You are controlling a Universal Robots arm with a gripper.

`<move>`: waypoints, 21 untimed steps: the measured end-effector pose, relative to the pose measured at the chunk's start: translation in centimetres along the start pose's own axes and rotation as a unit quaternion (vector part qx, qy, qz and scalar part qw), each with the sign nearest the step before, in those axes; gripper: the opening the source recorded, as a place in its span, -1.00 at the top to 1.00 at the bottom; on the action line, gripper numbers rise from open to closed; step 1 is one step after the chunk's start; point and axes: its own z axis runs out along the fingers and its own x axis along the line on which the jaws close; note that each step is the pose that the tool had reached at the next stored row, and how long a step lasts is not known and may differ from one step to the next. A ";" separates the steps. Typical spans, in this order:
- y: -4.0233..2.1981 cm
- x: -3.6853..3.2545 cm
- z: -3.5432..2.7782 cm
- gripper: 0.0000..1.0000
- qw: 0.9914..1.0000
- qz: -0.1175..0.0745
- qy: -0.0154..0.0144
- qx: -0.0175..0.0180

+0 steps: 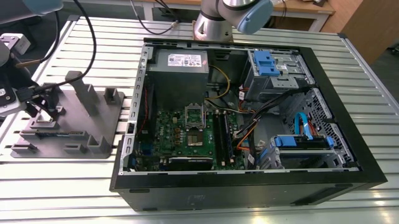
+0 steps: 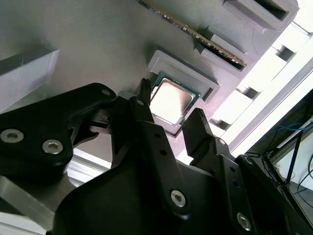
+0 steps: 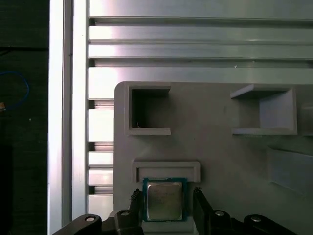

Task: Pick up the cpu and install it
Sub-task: 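Pick up the cpu and move it towards the insertion slot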

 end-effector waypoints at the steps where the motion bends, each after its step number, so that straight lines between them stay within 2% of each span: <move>1: 0.00 0.00 0.11 -0.06 1.000 0.000 0.000 0.000; 6: -0.01 0.03 0.50 -0.06 1.000 0.000 0.000 0.000; 21: -0.01 0.03 0.78 -0.06 1.000 0.000 0.000 0.000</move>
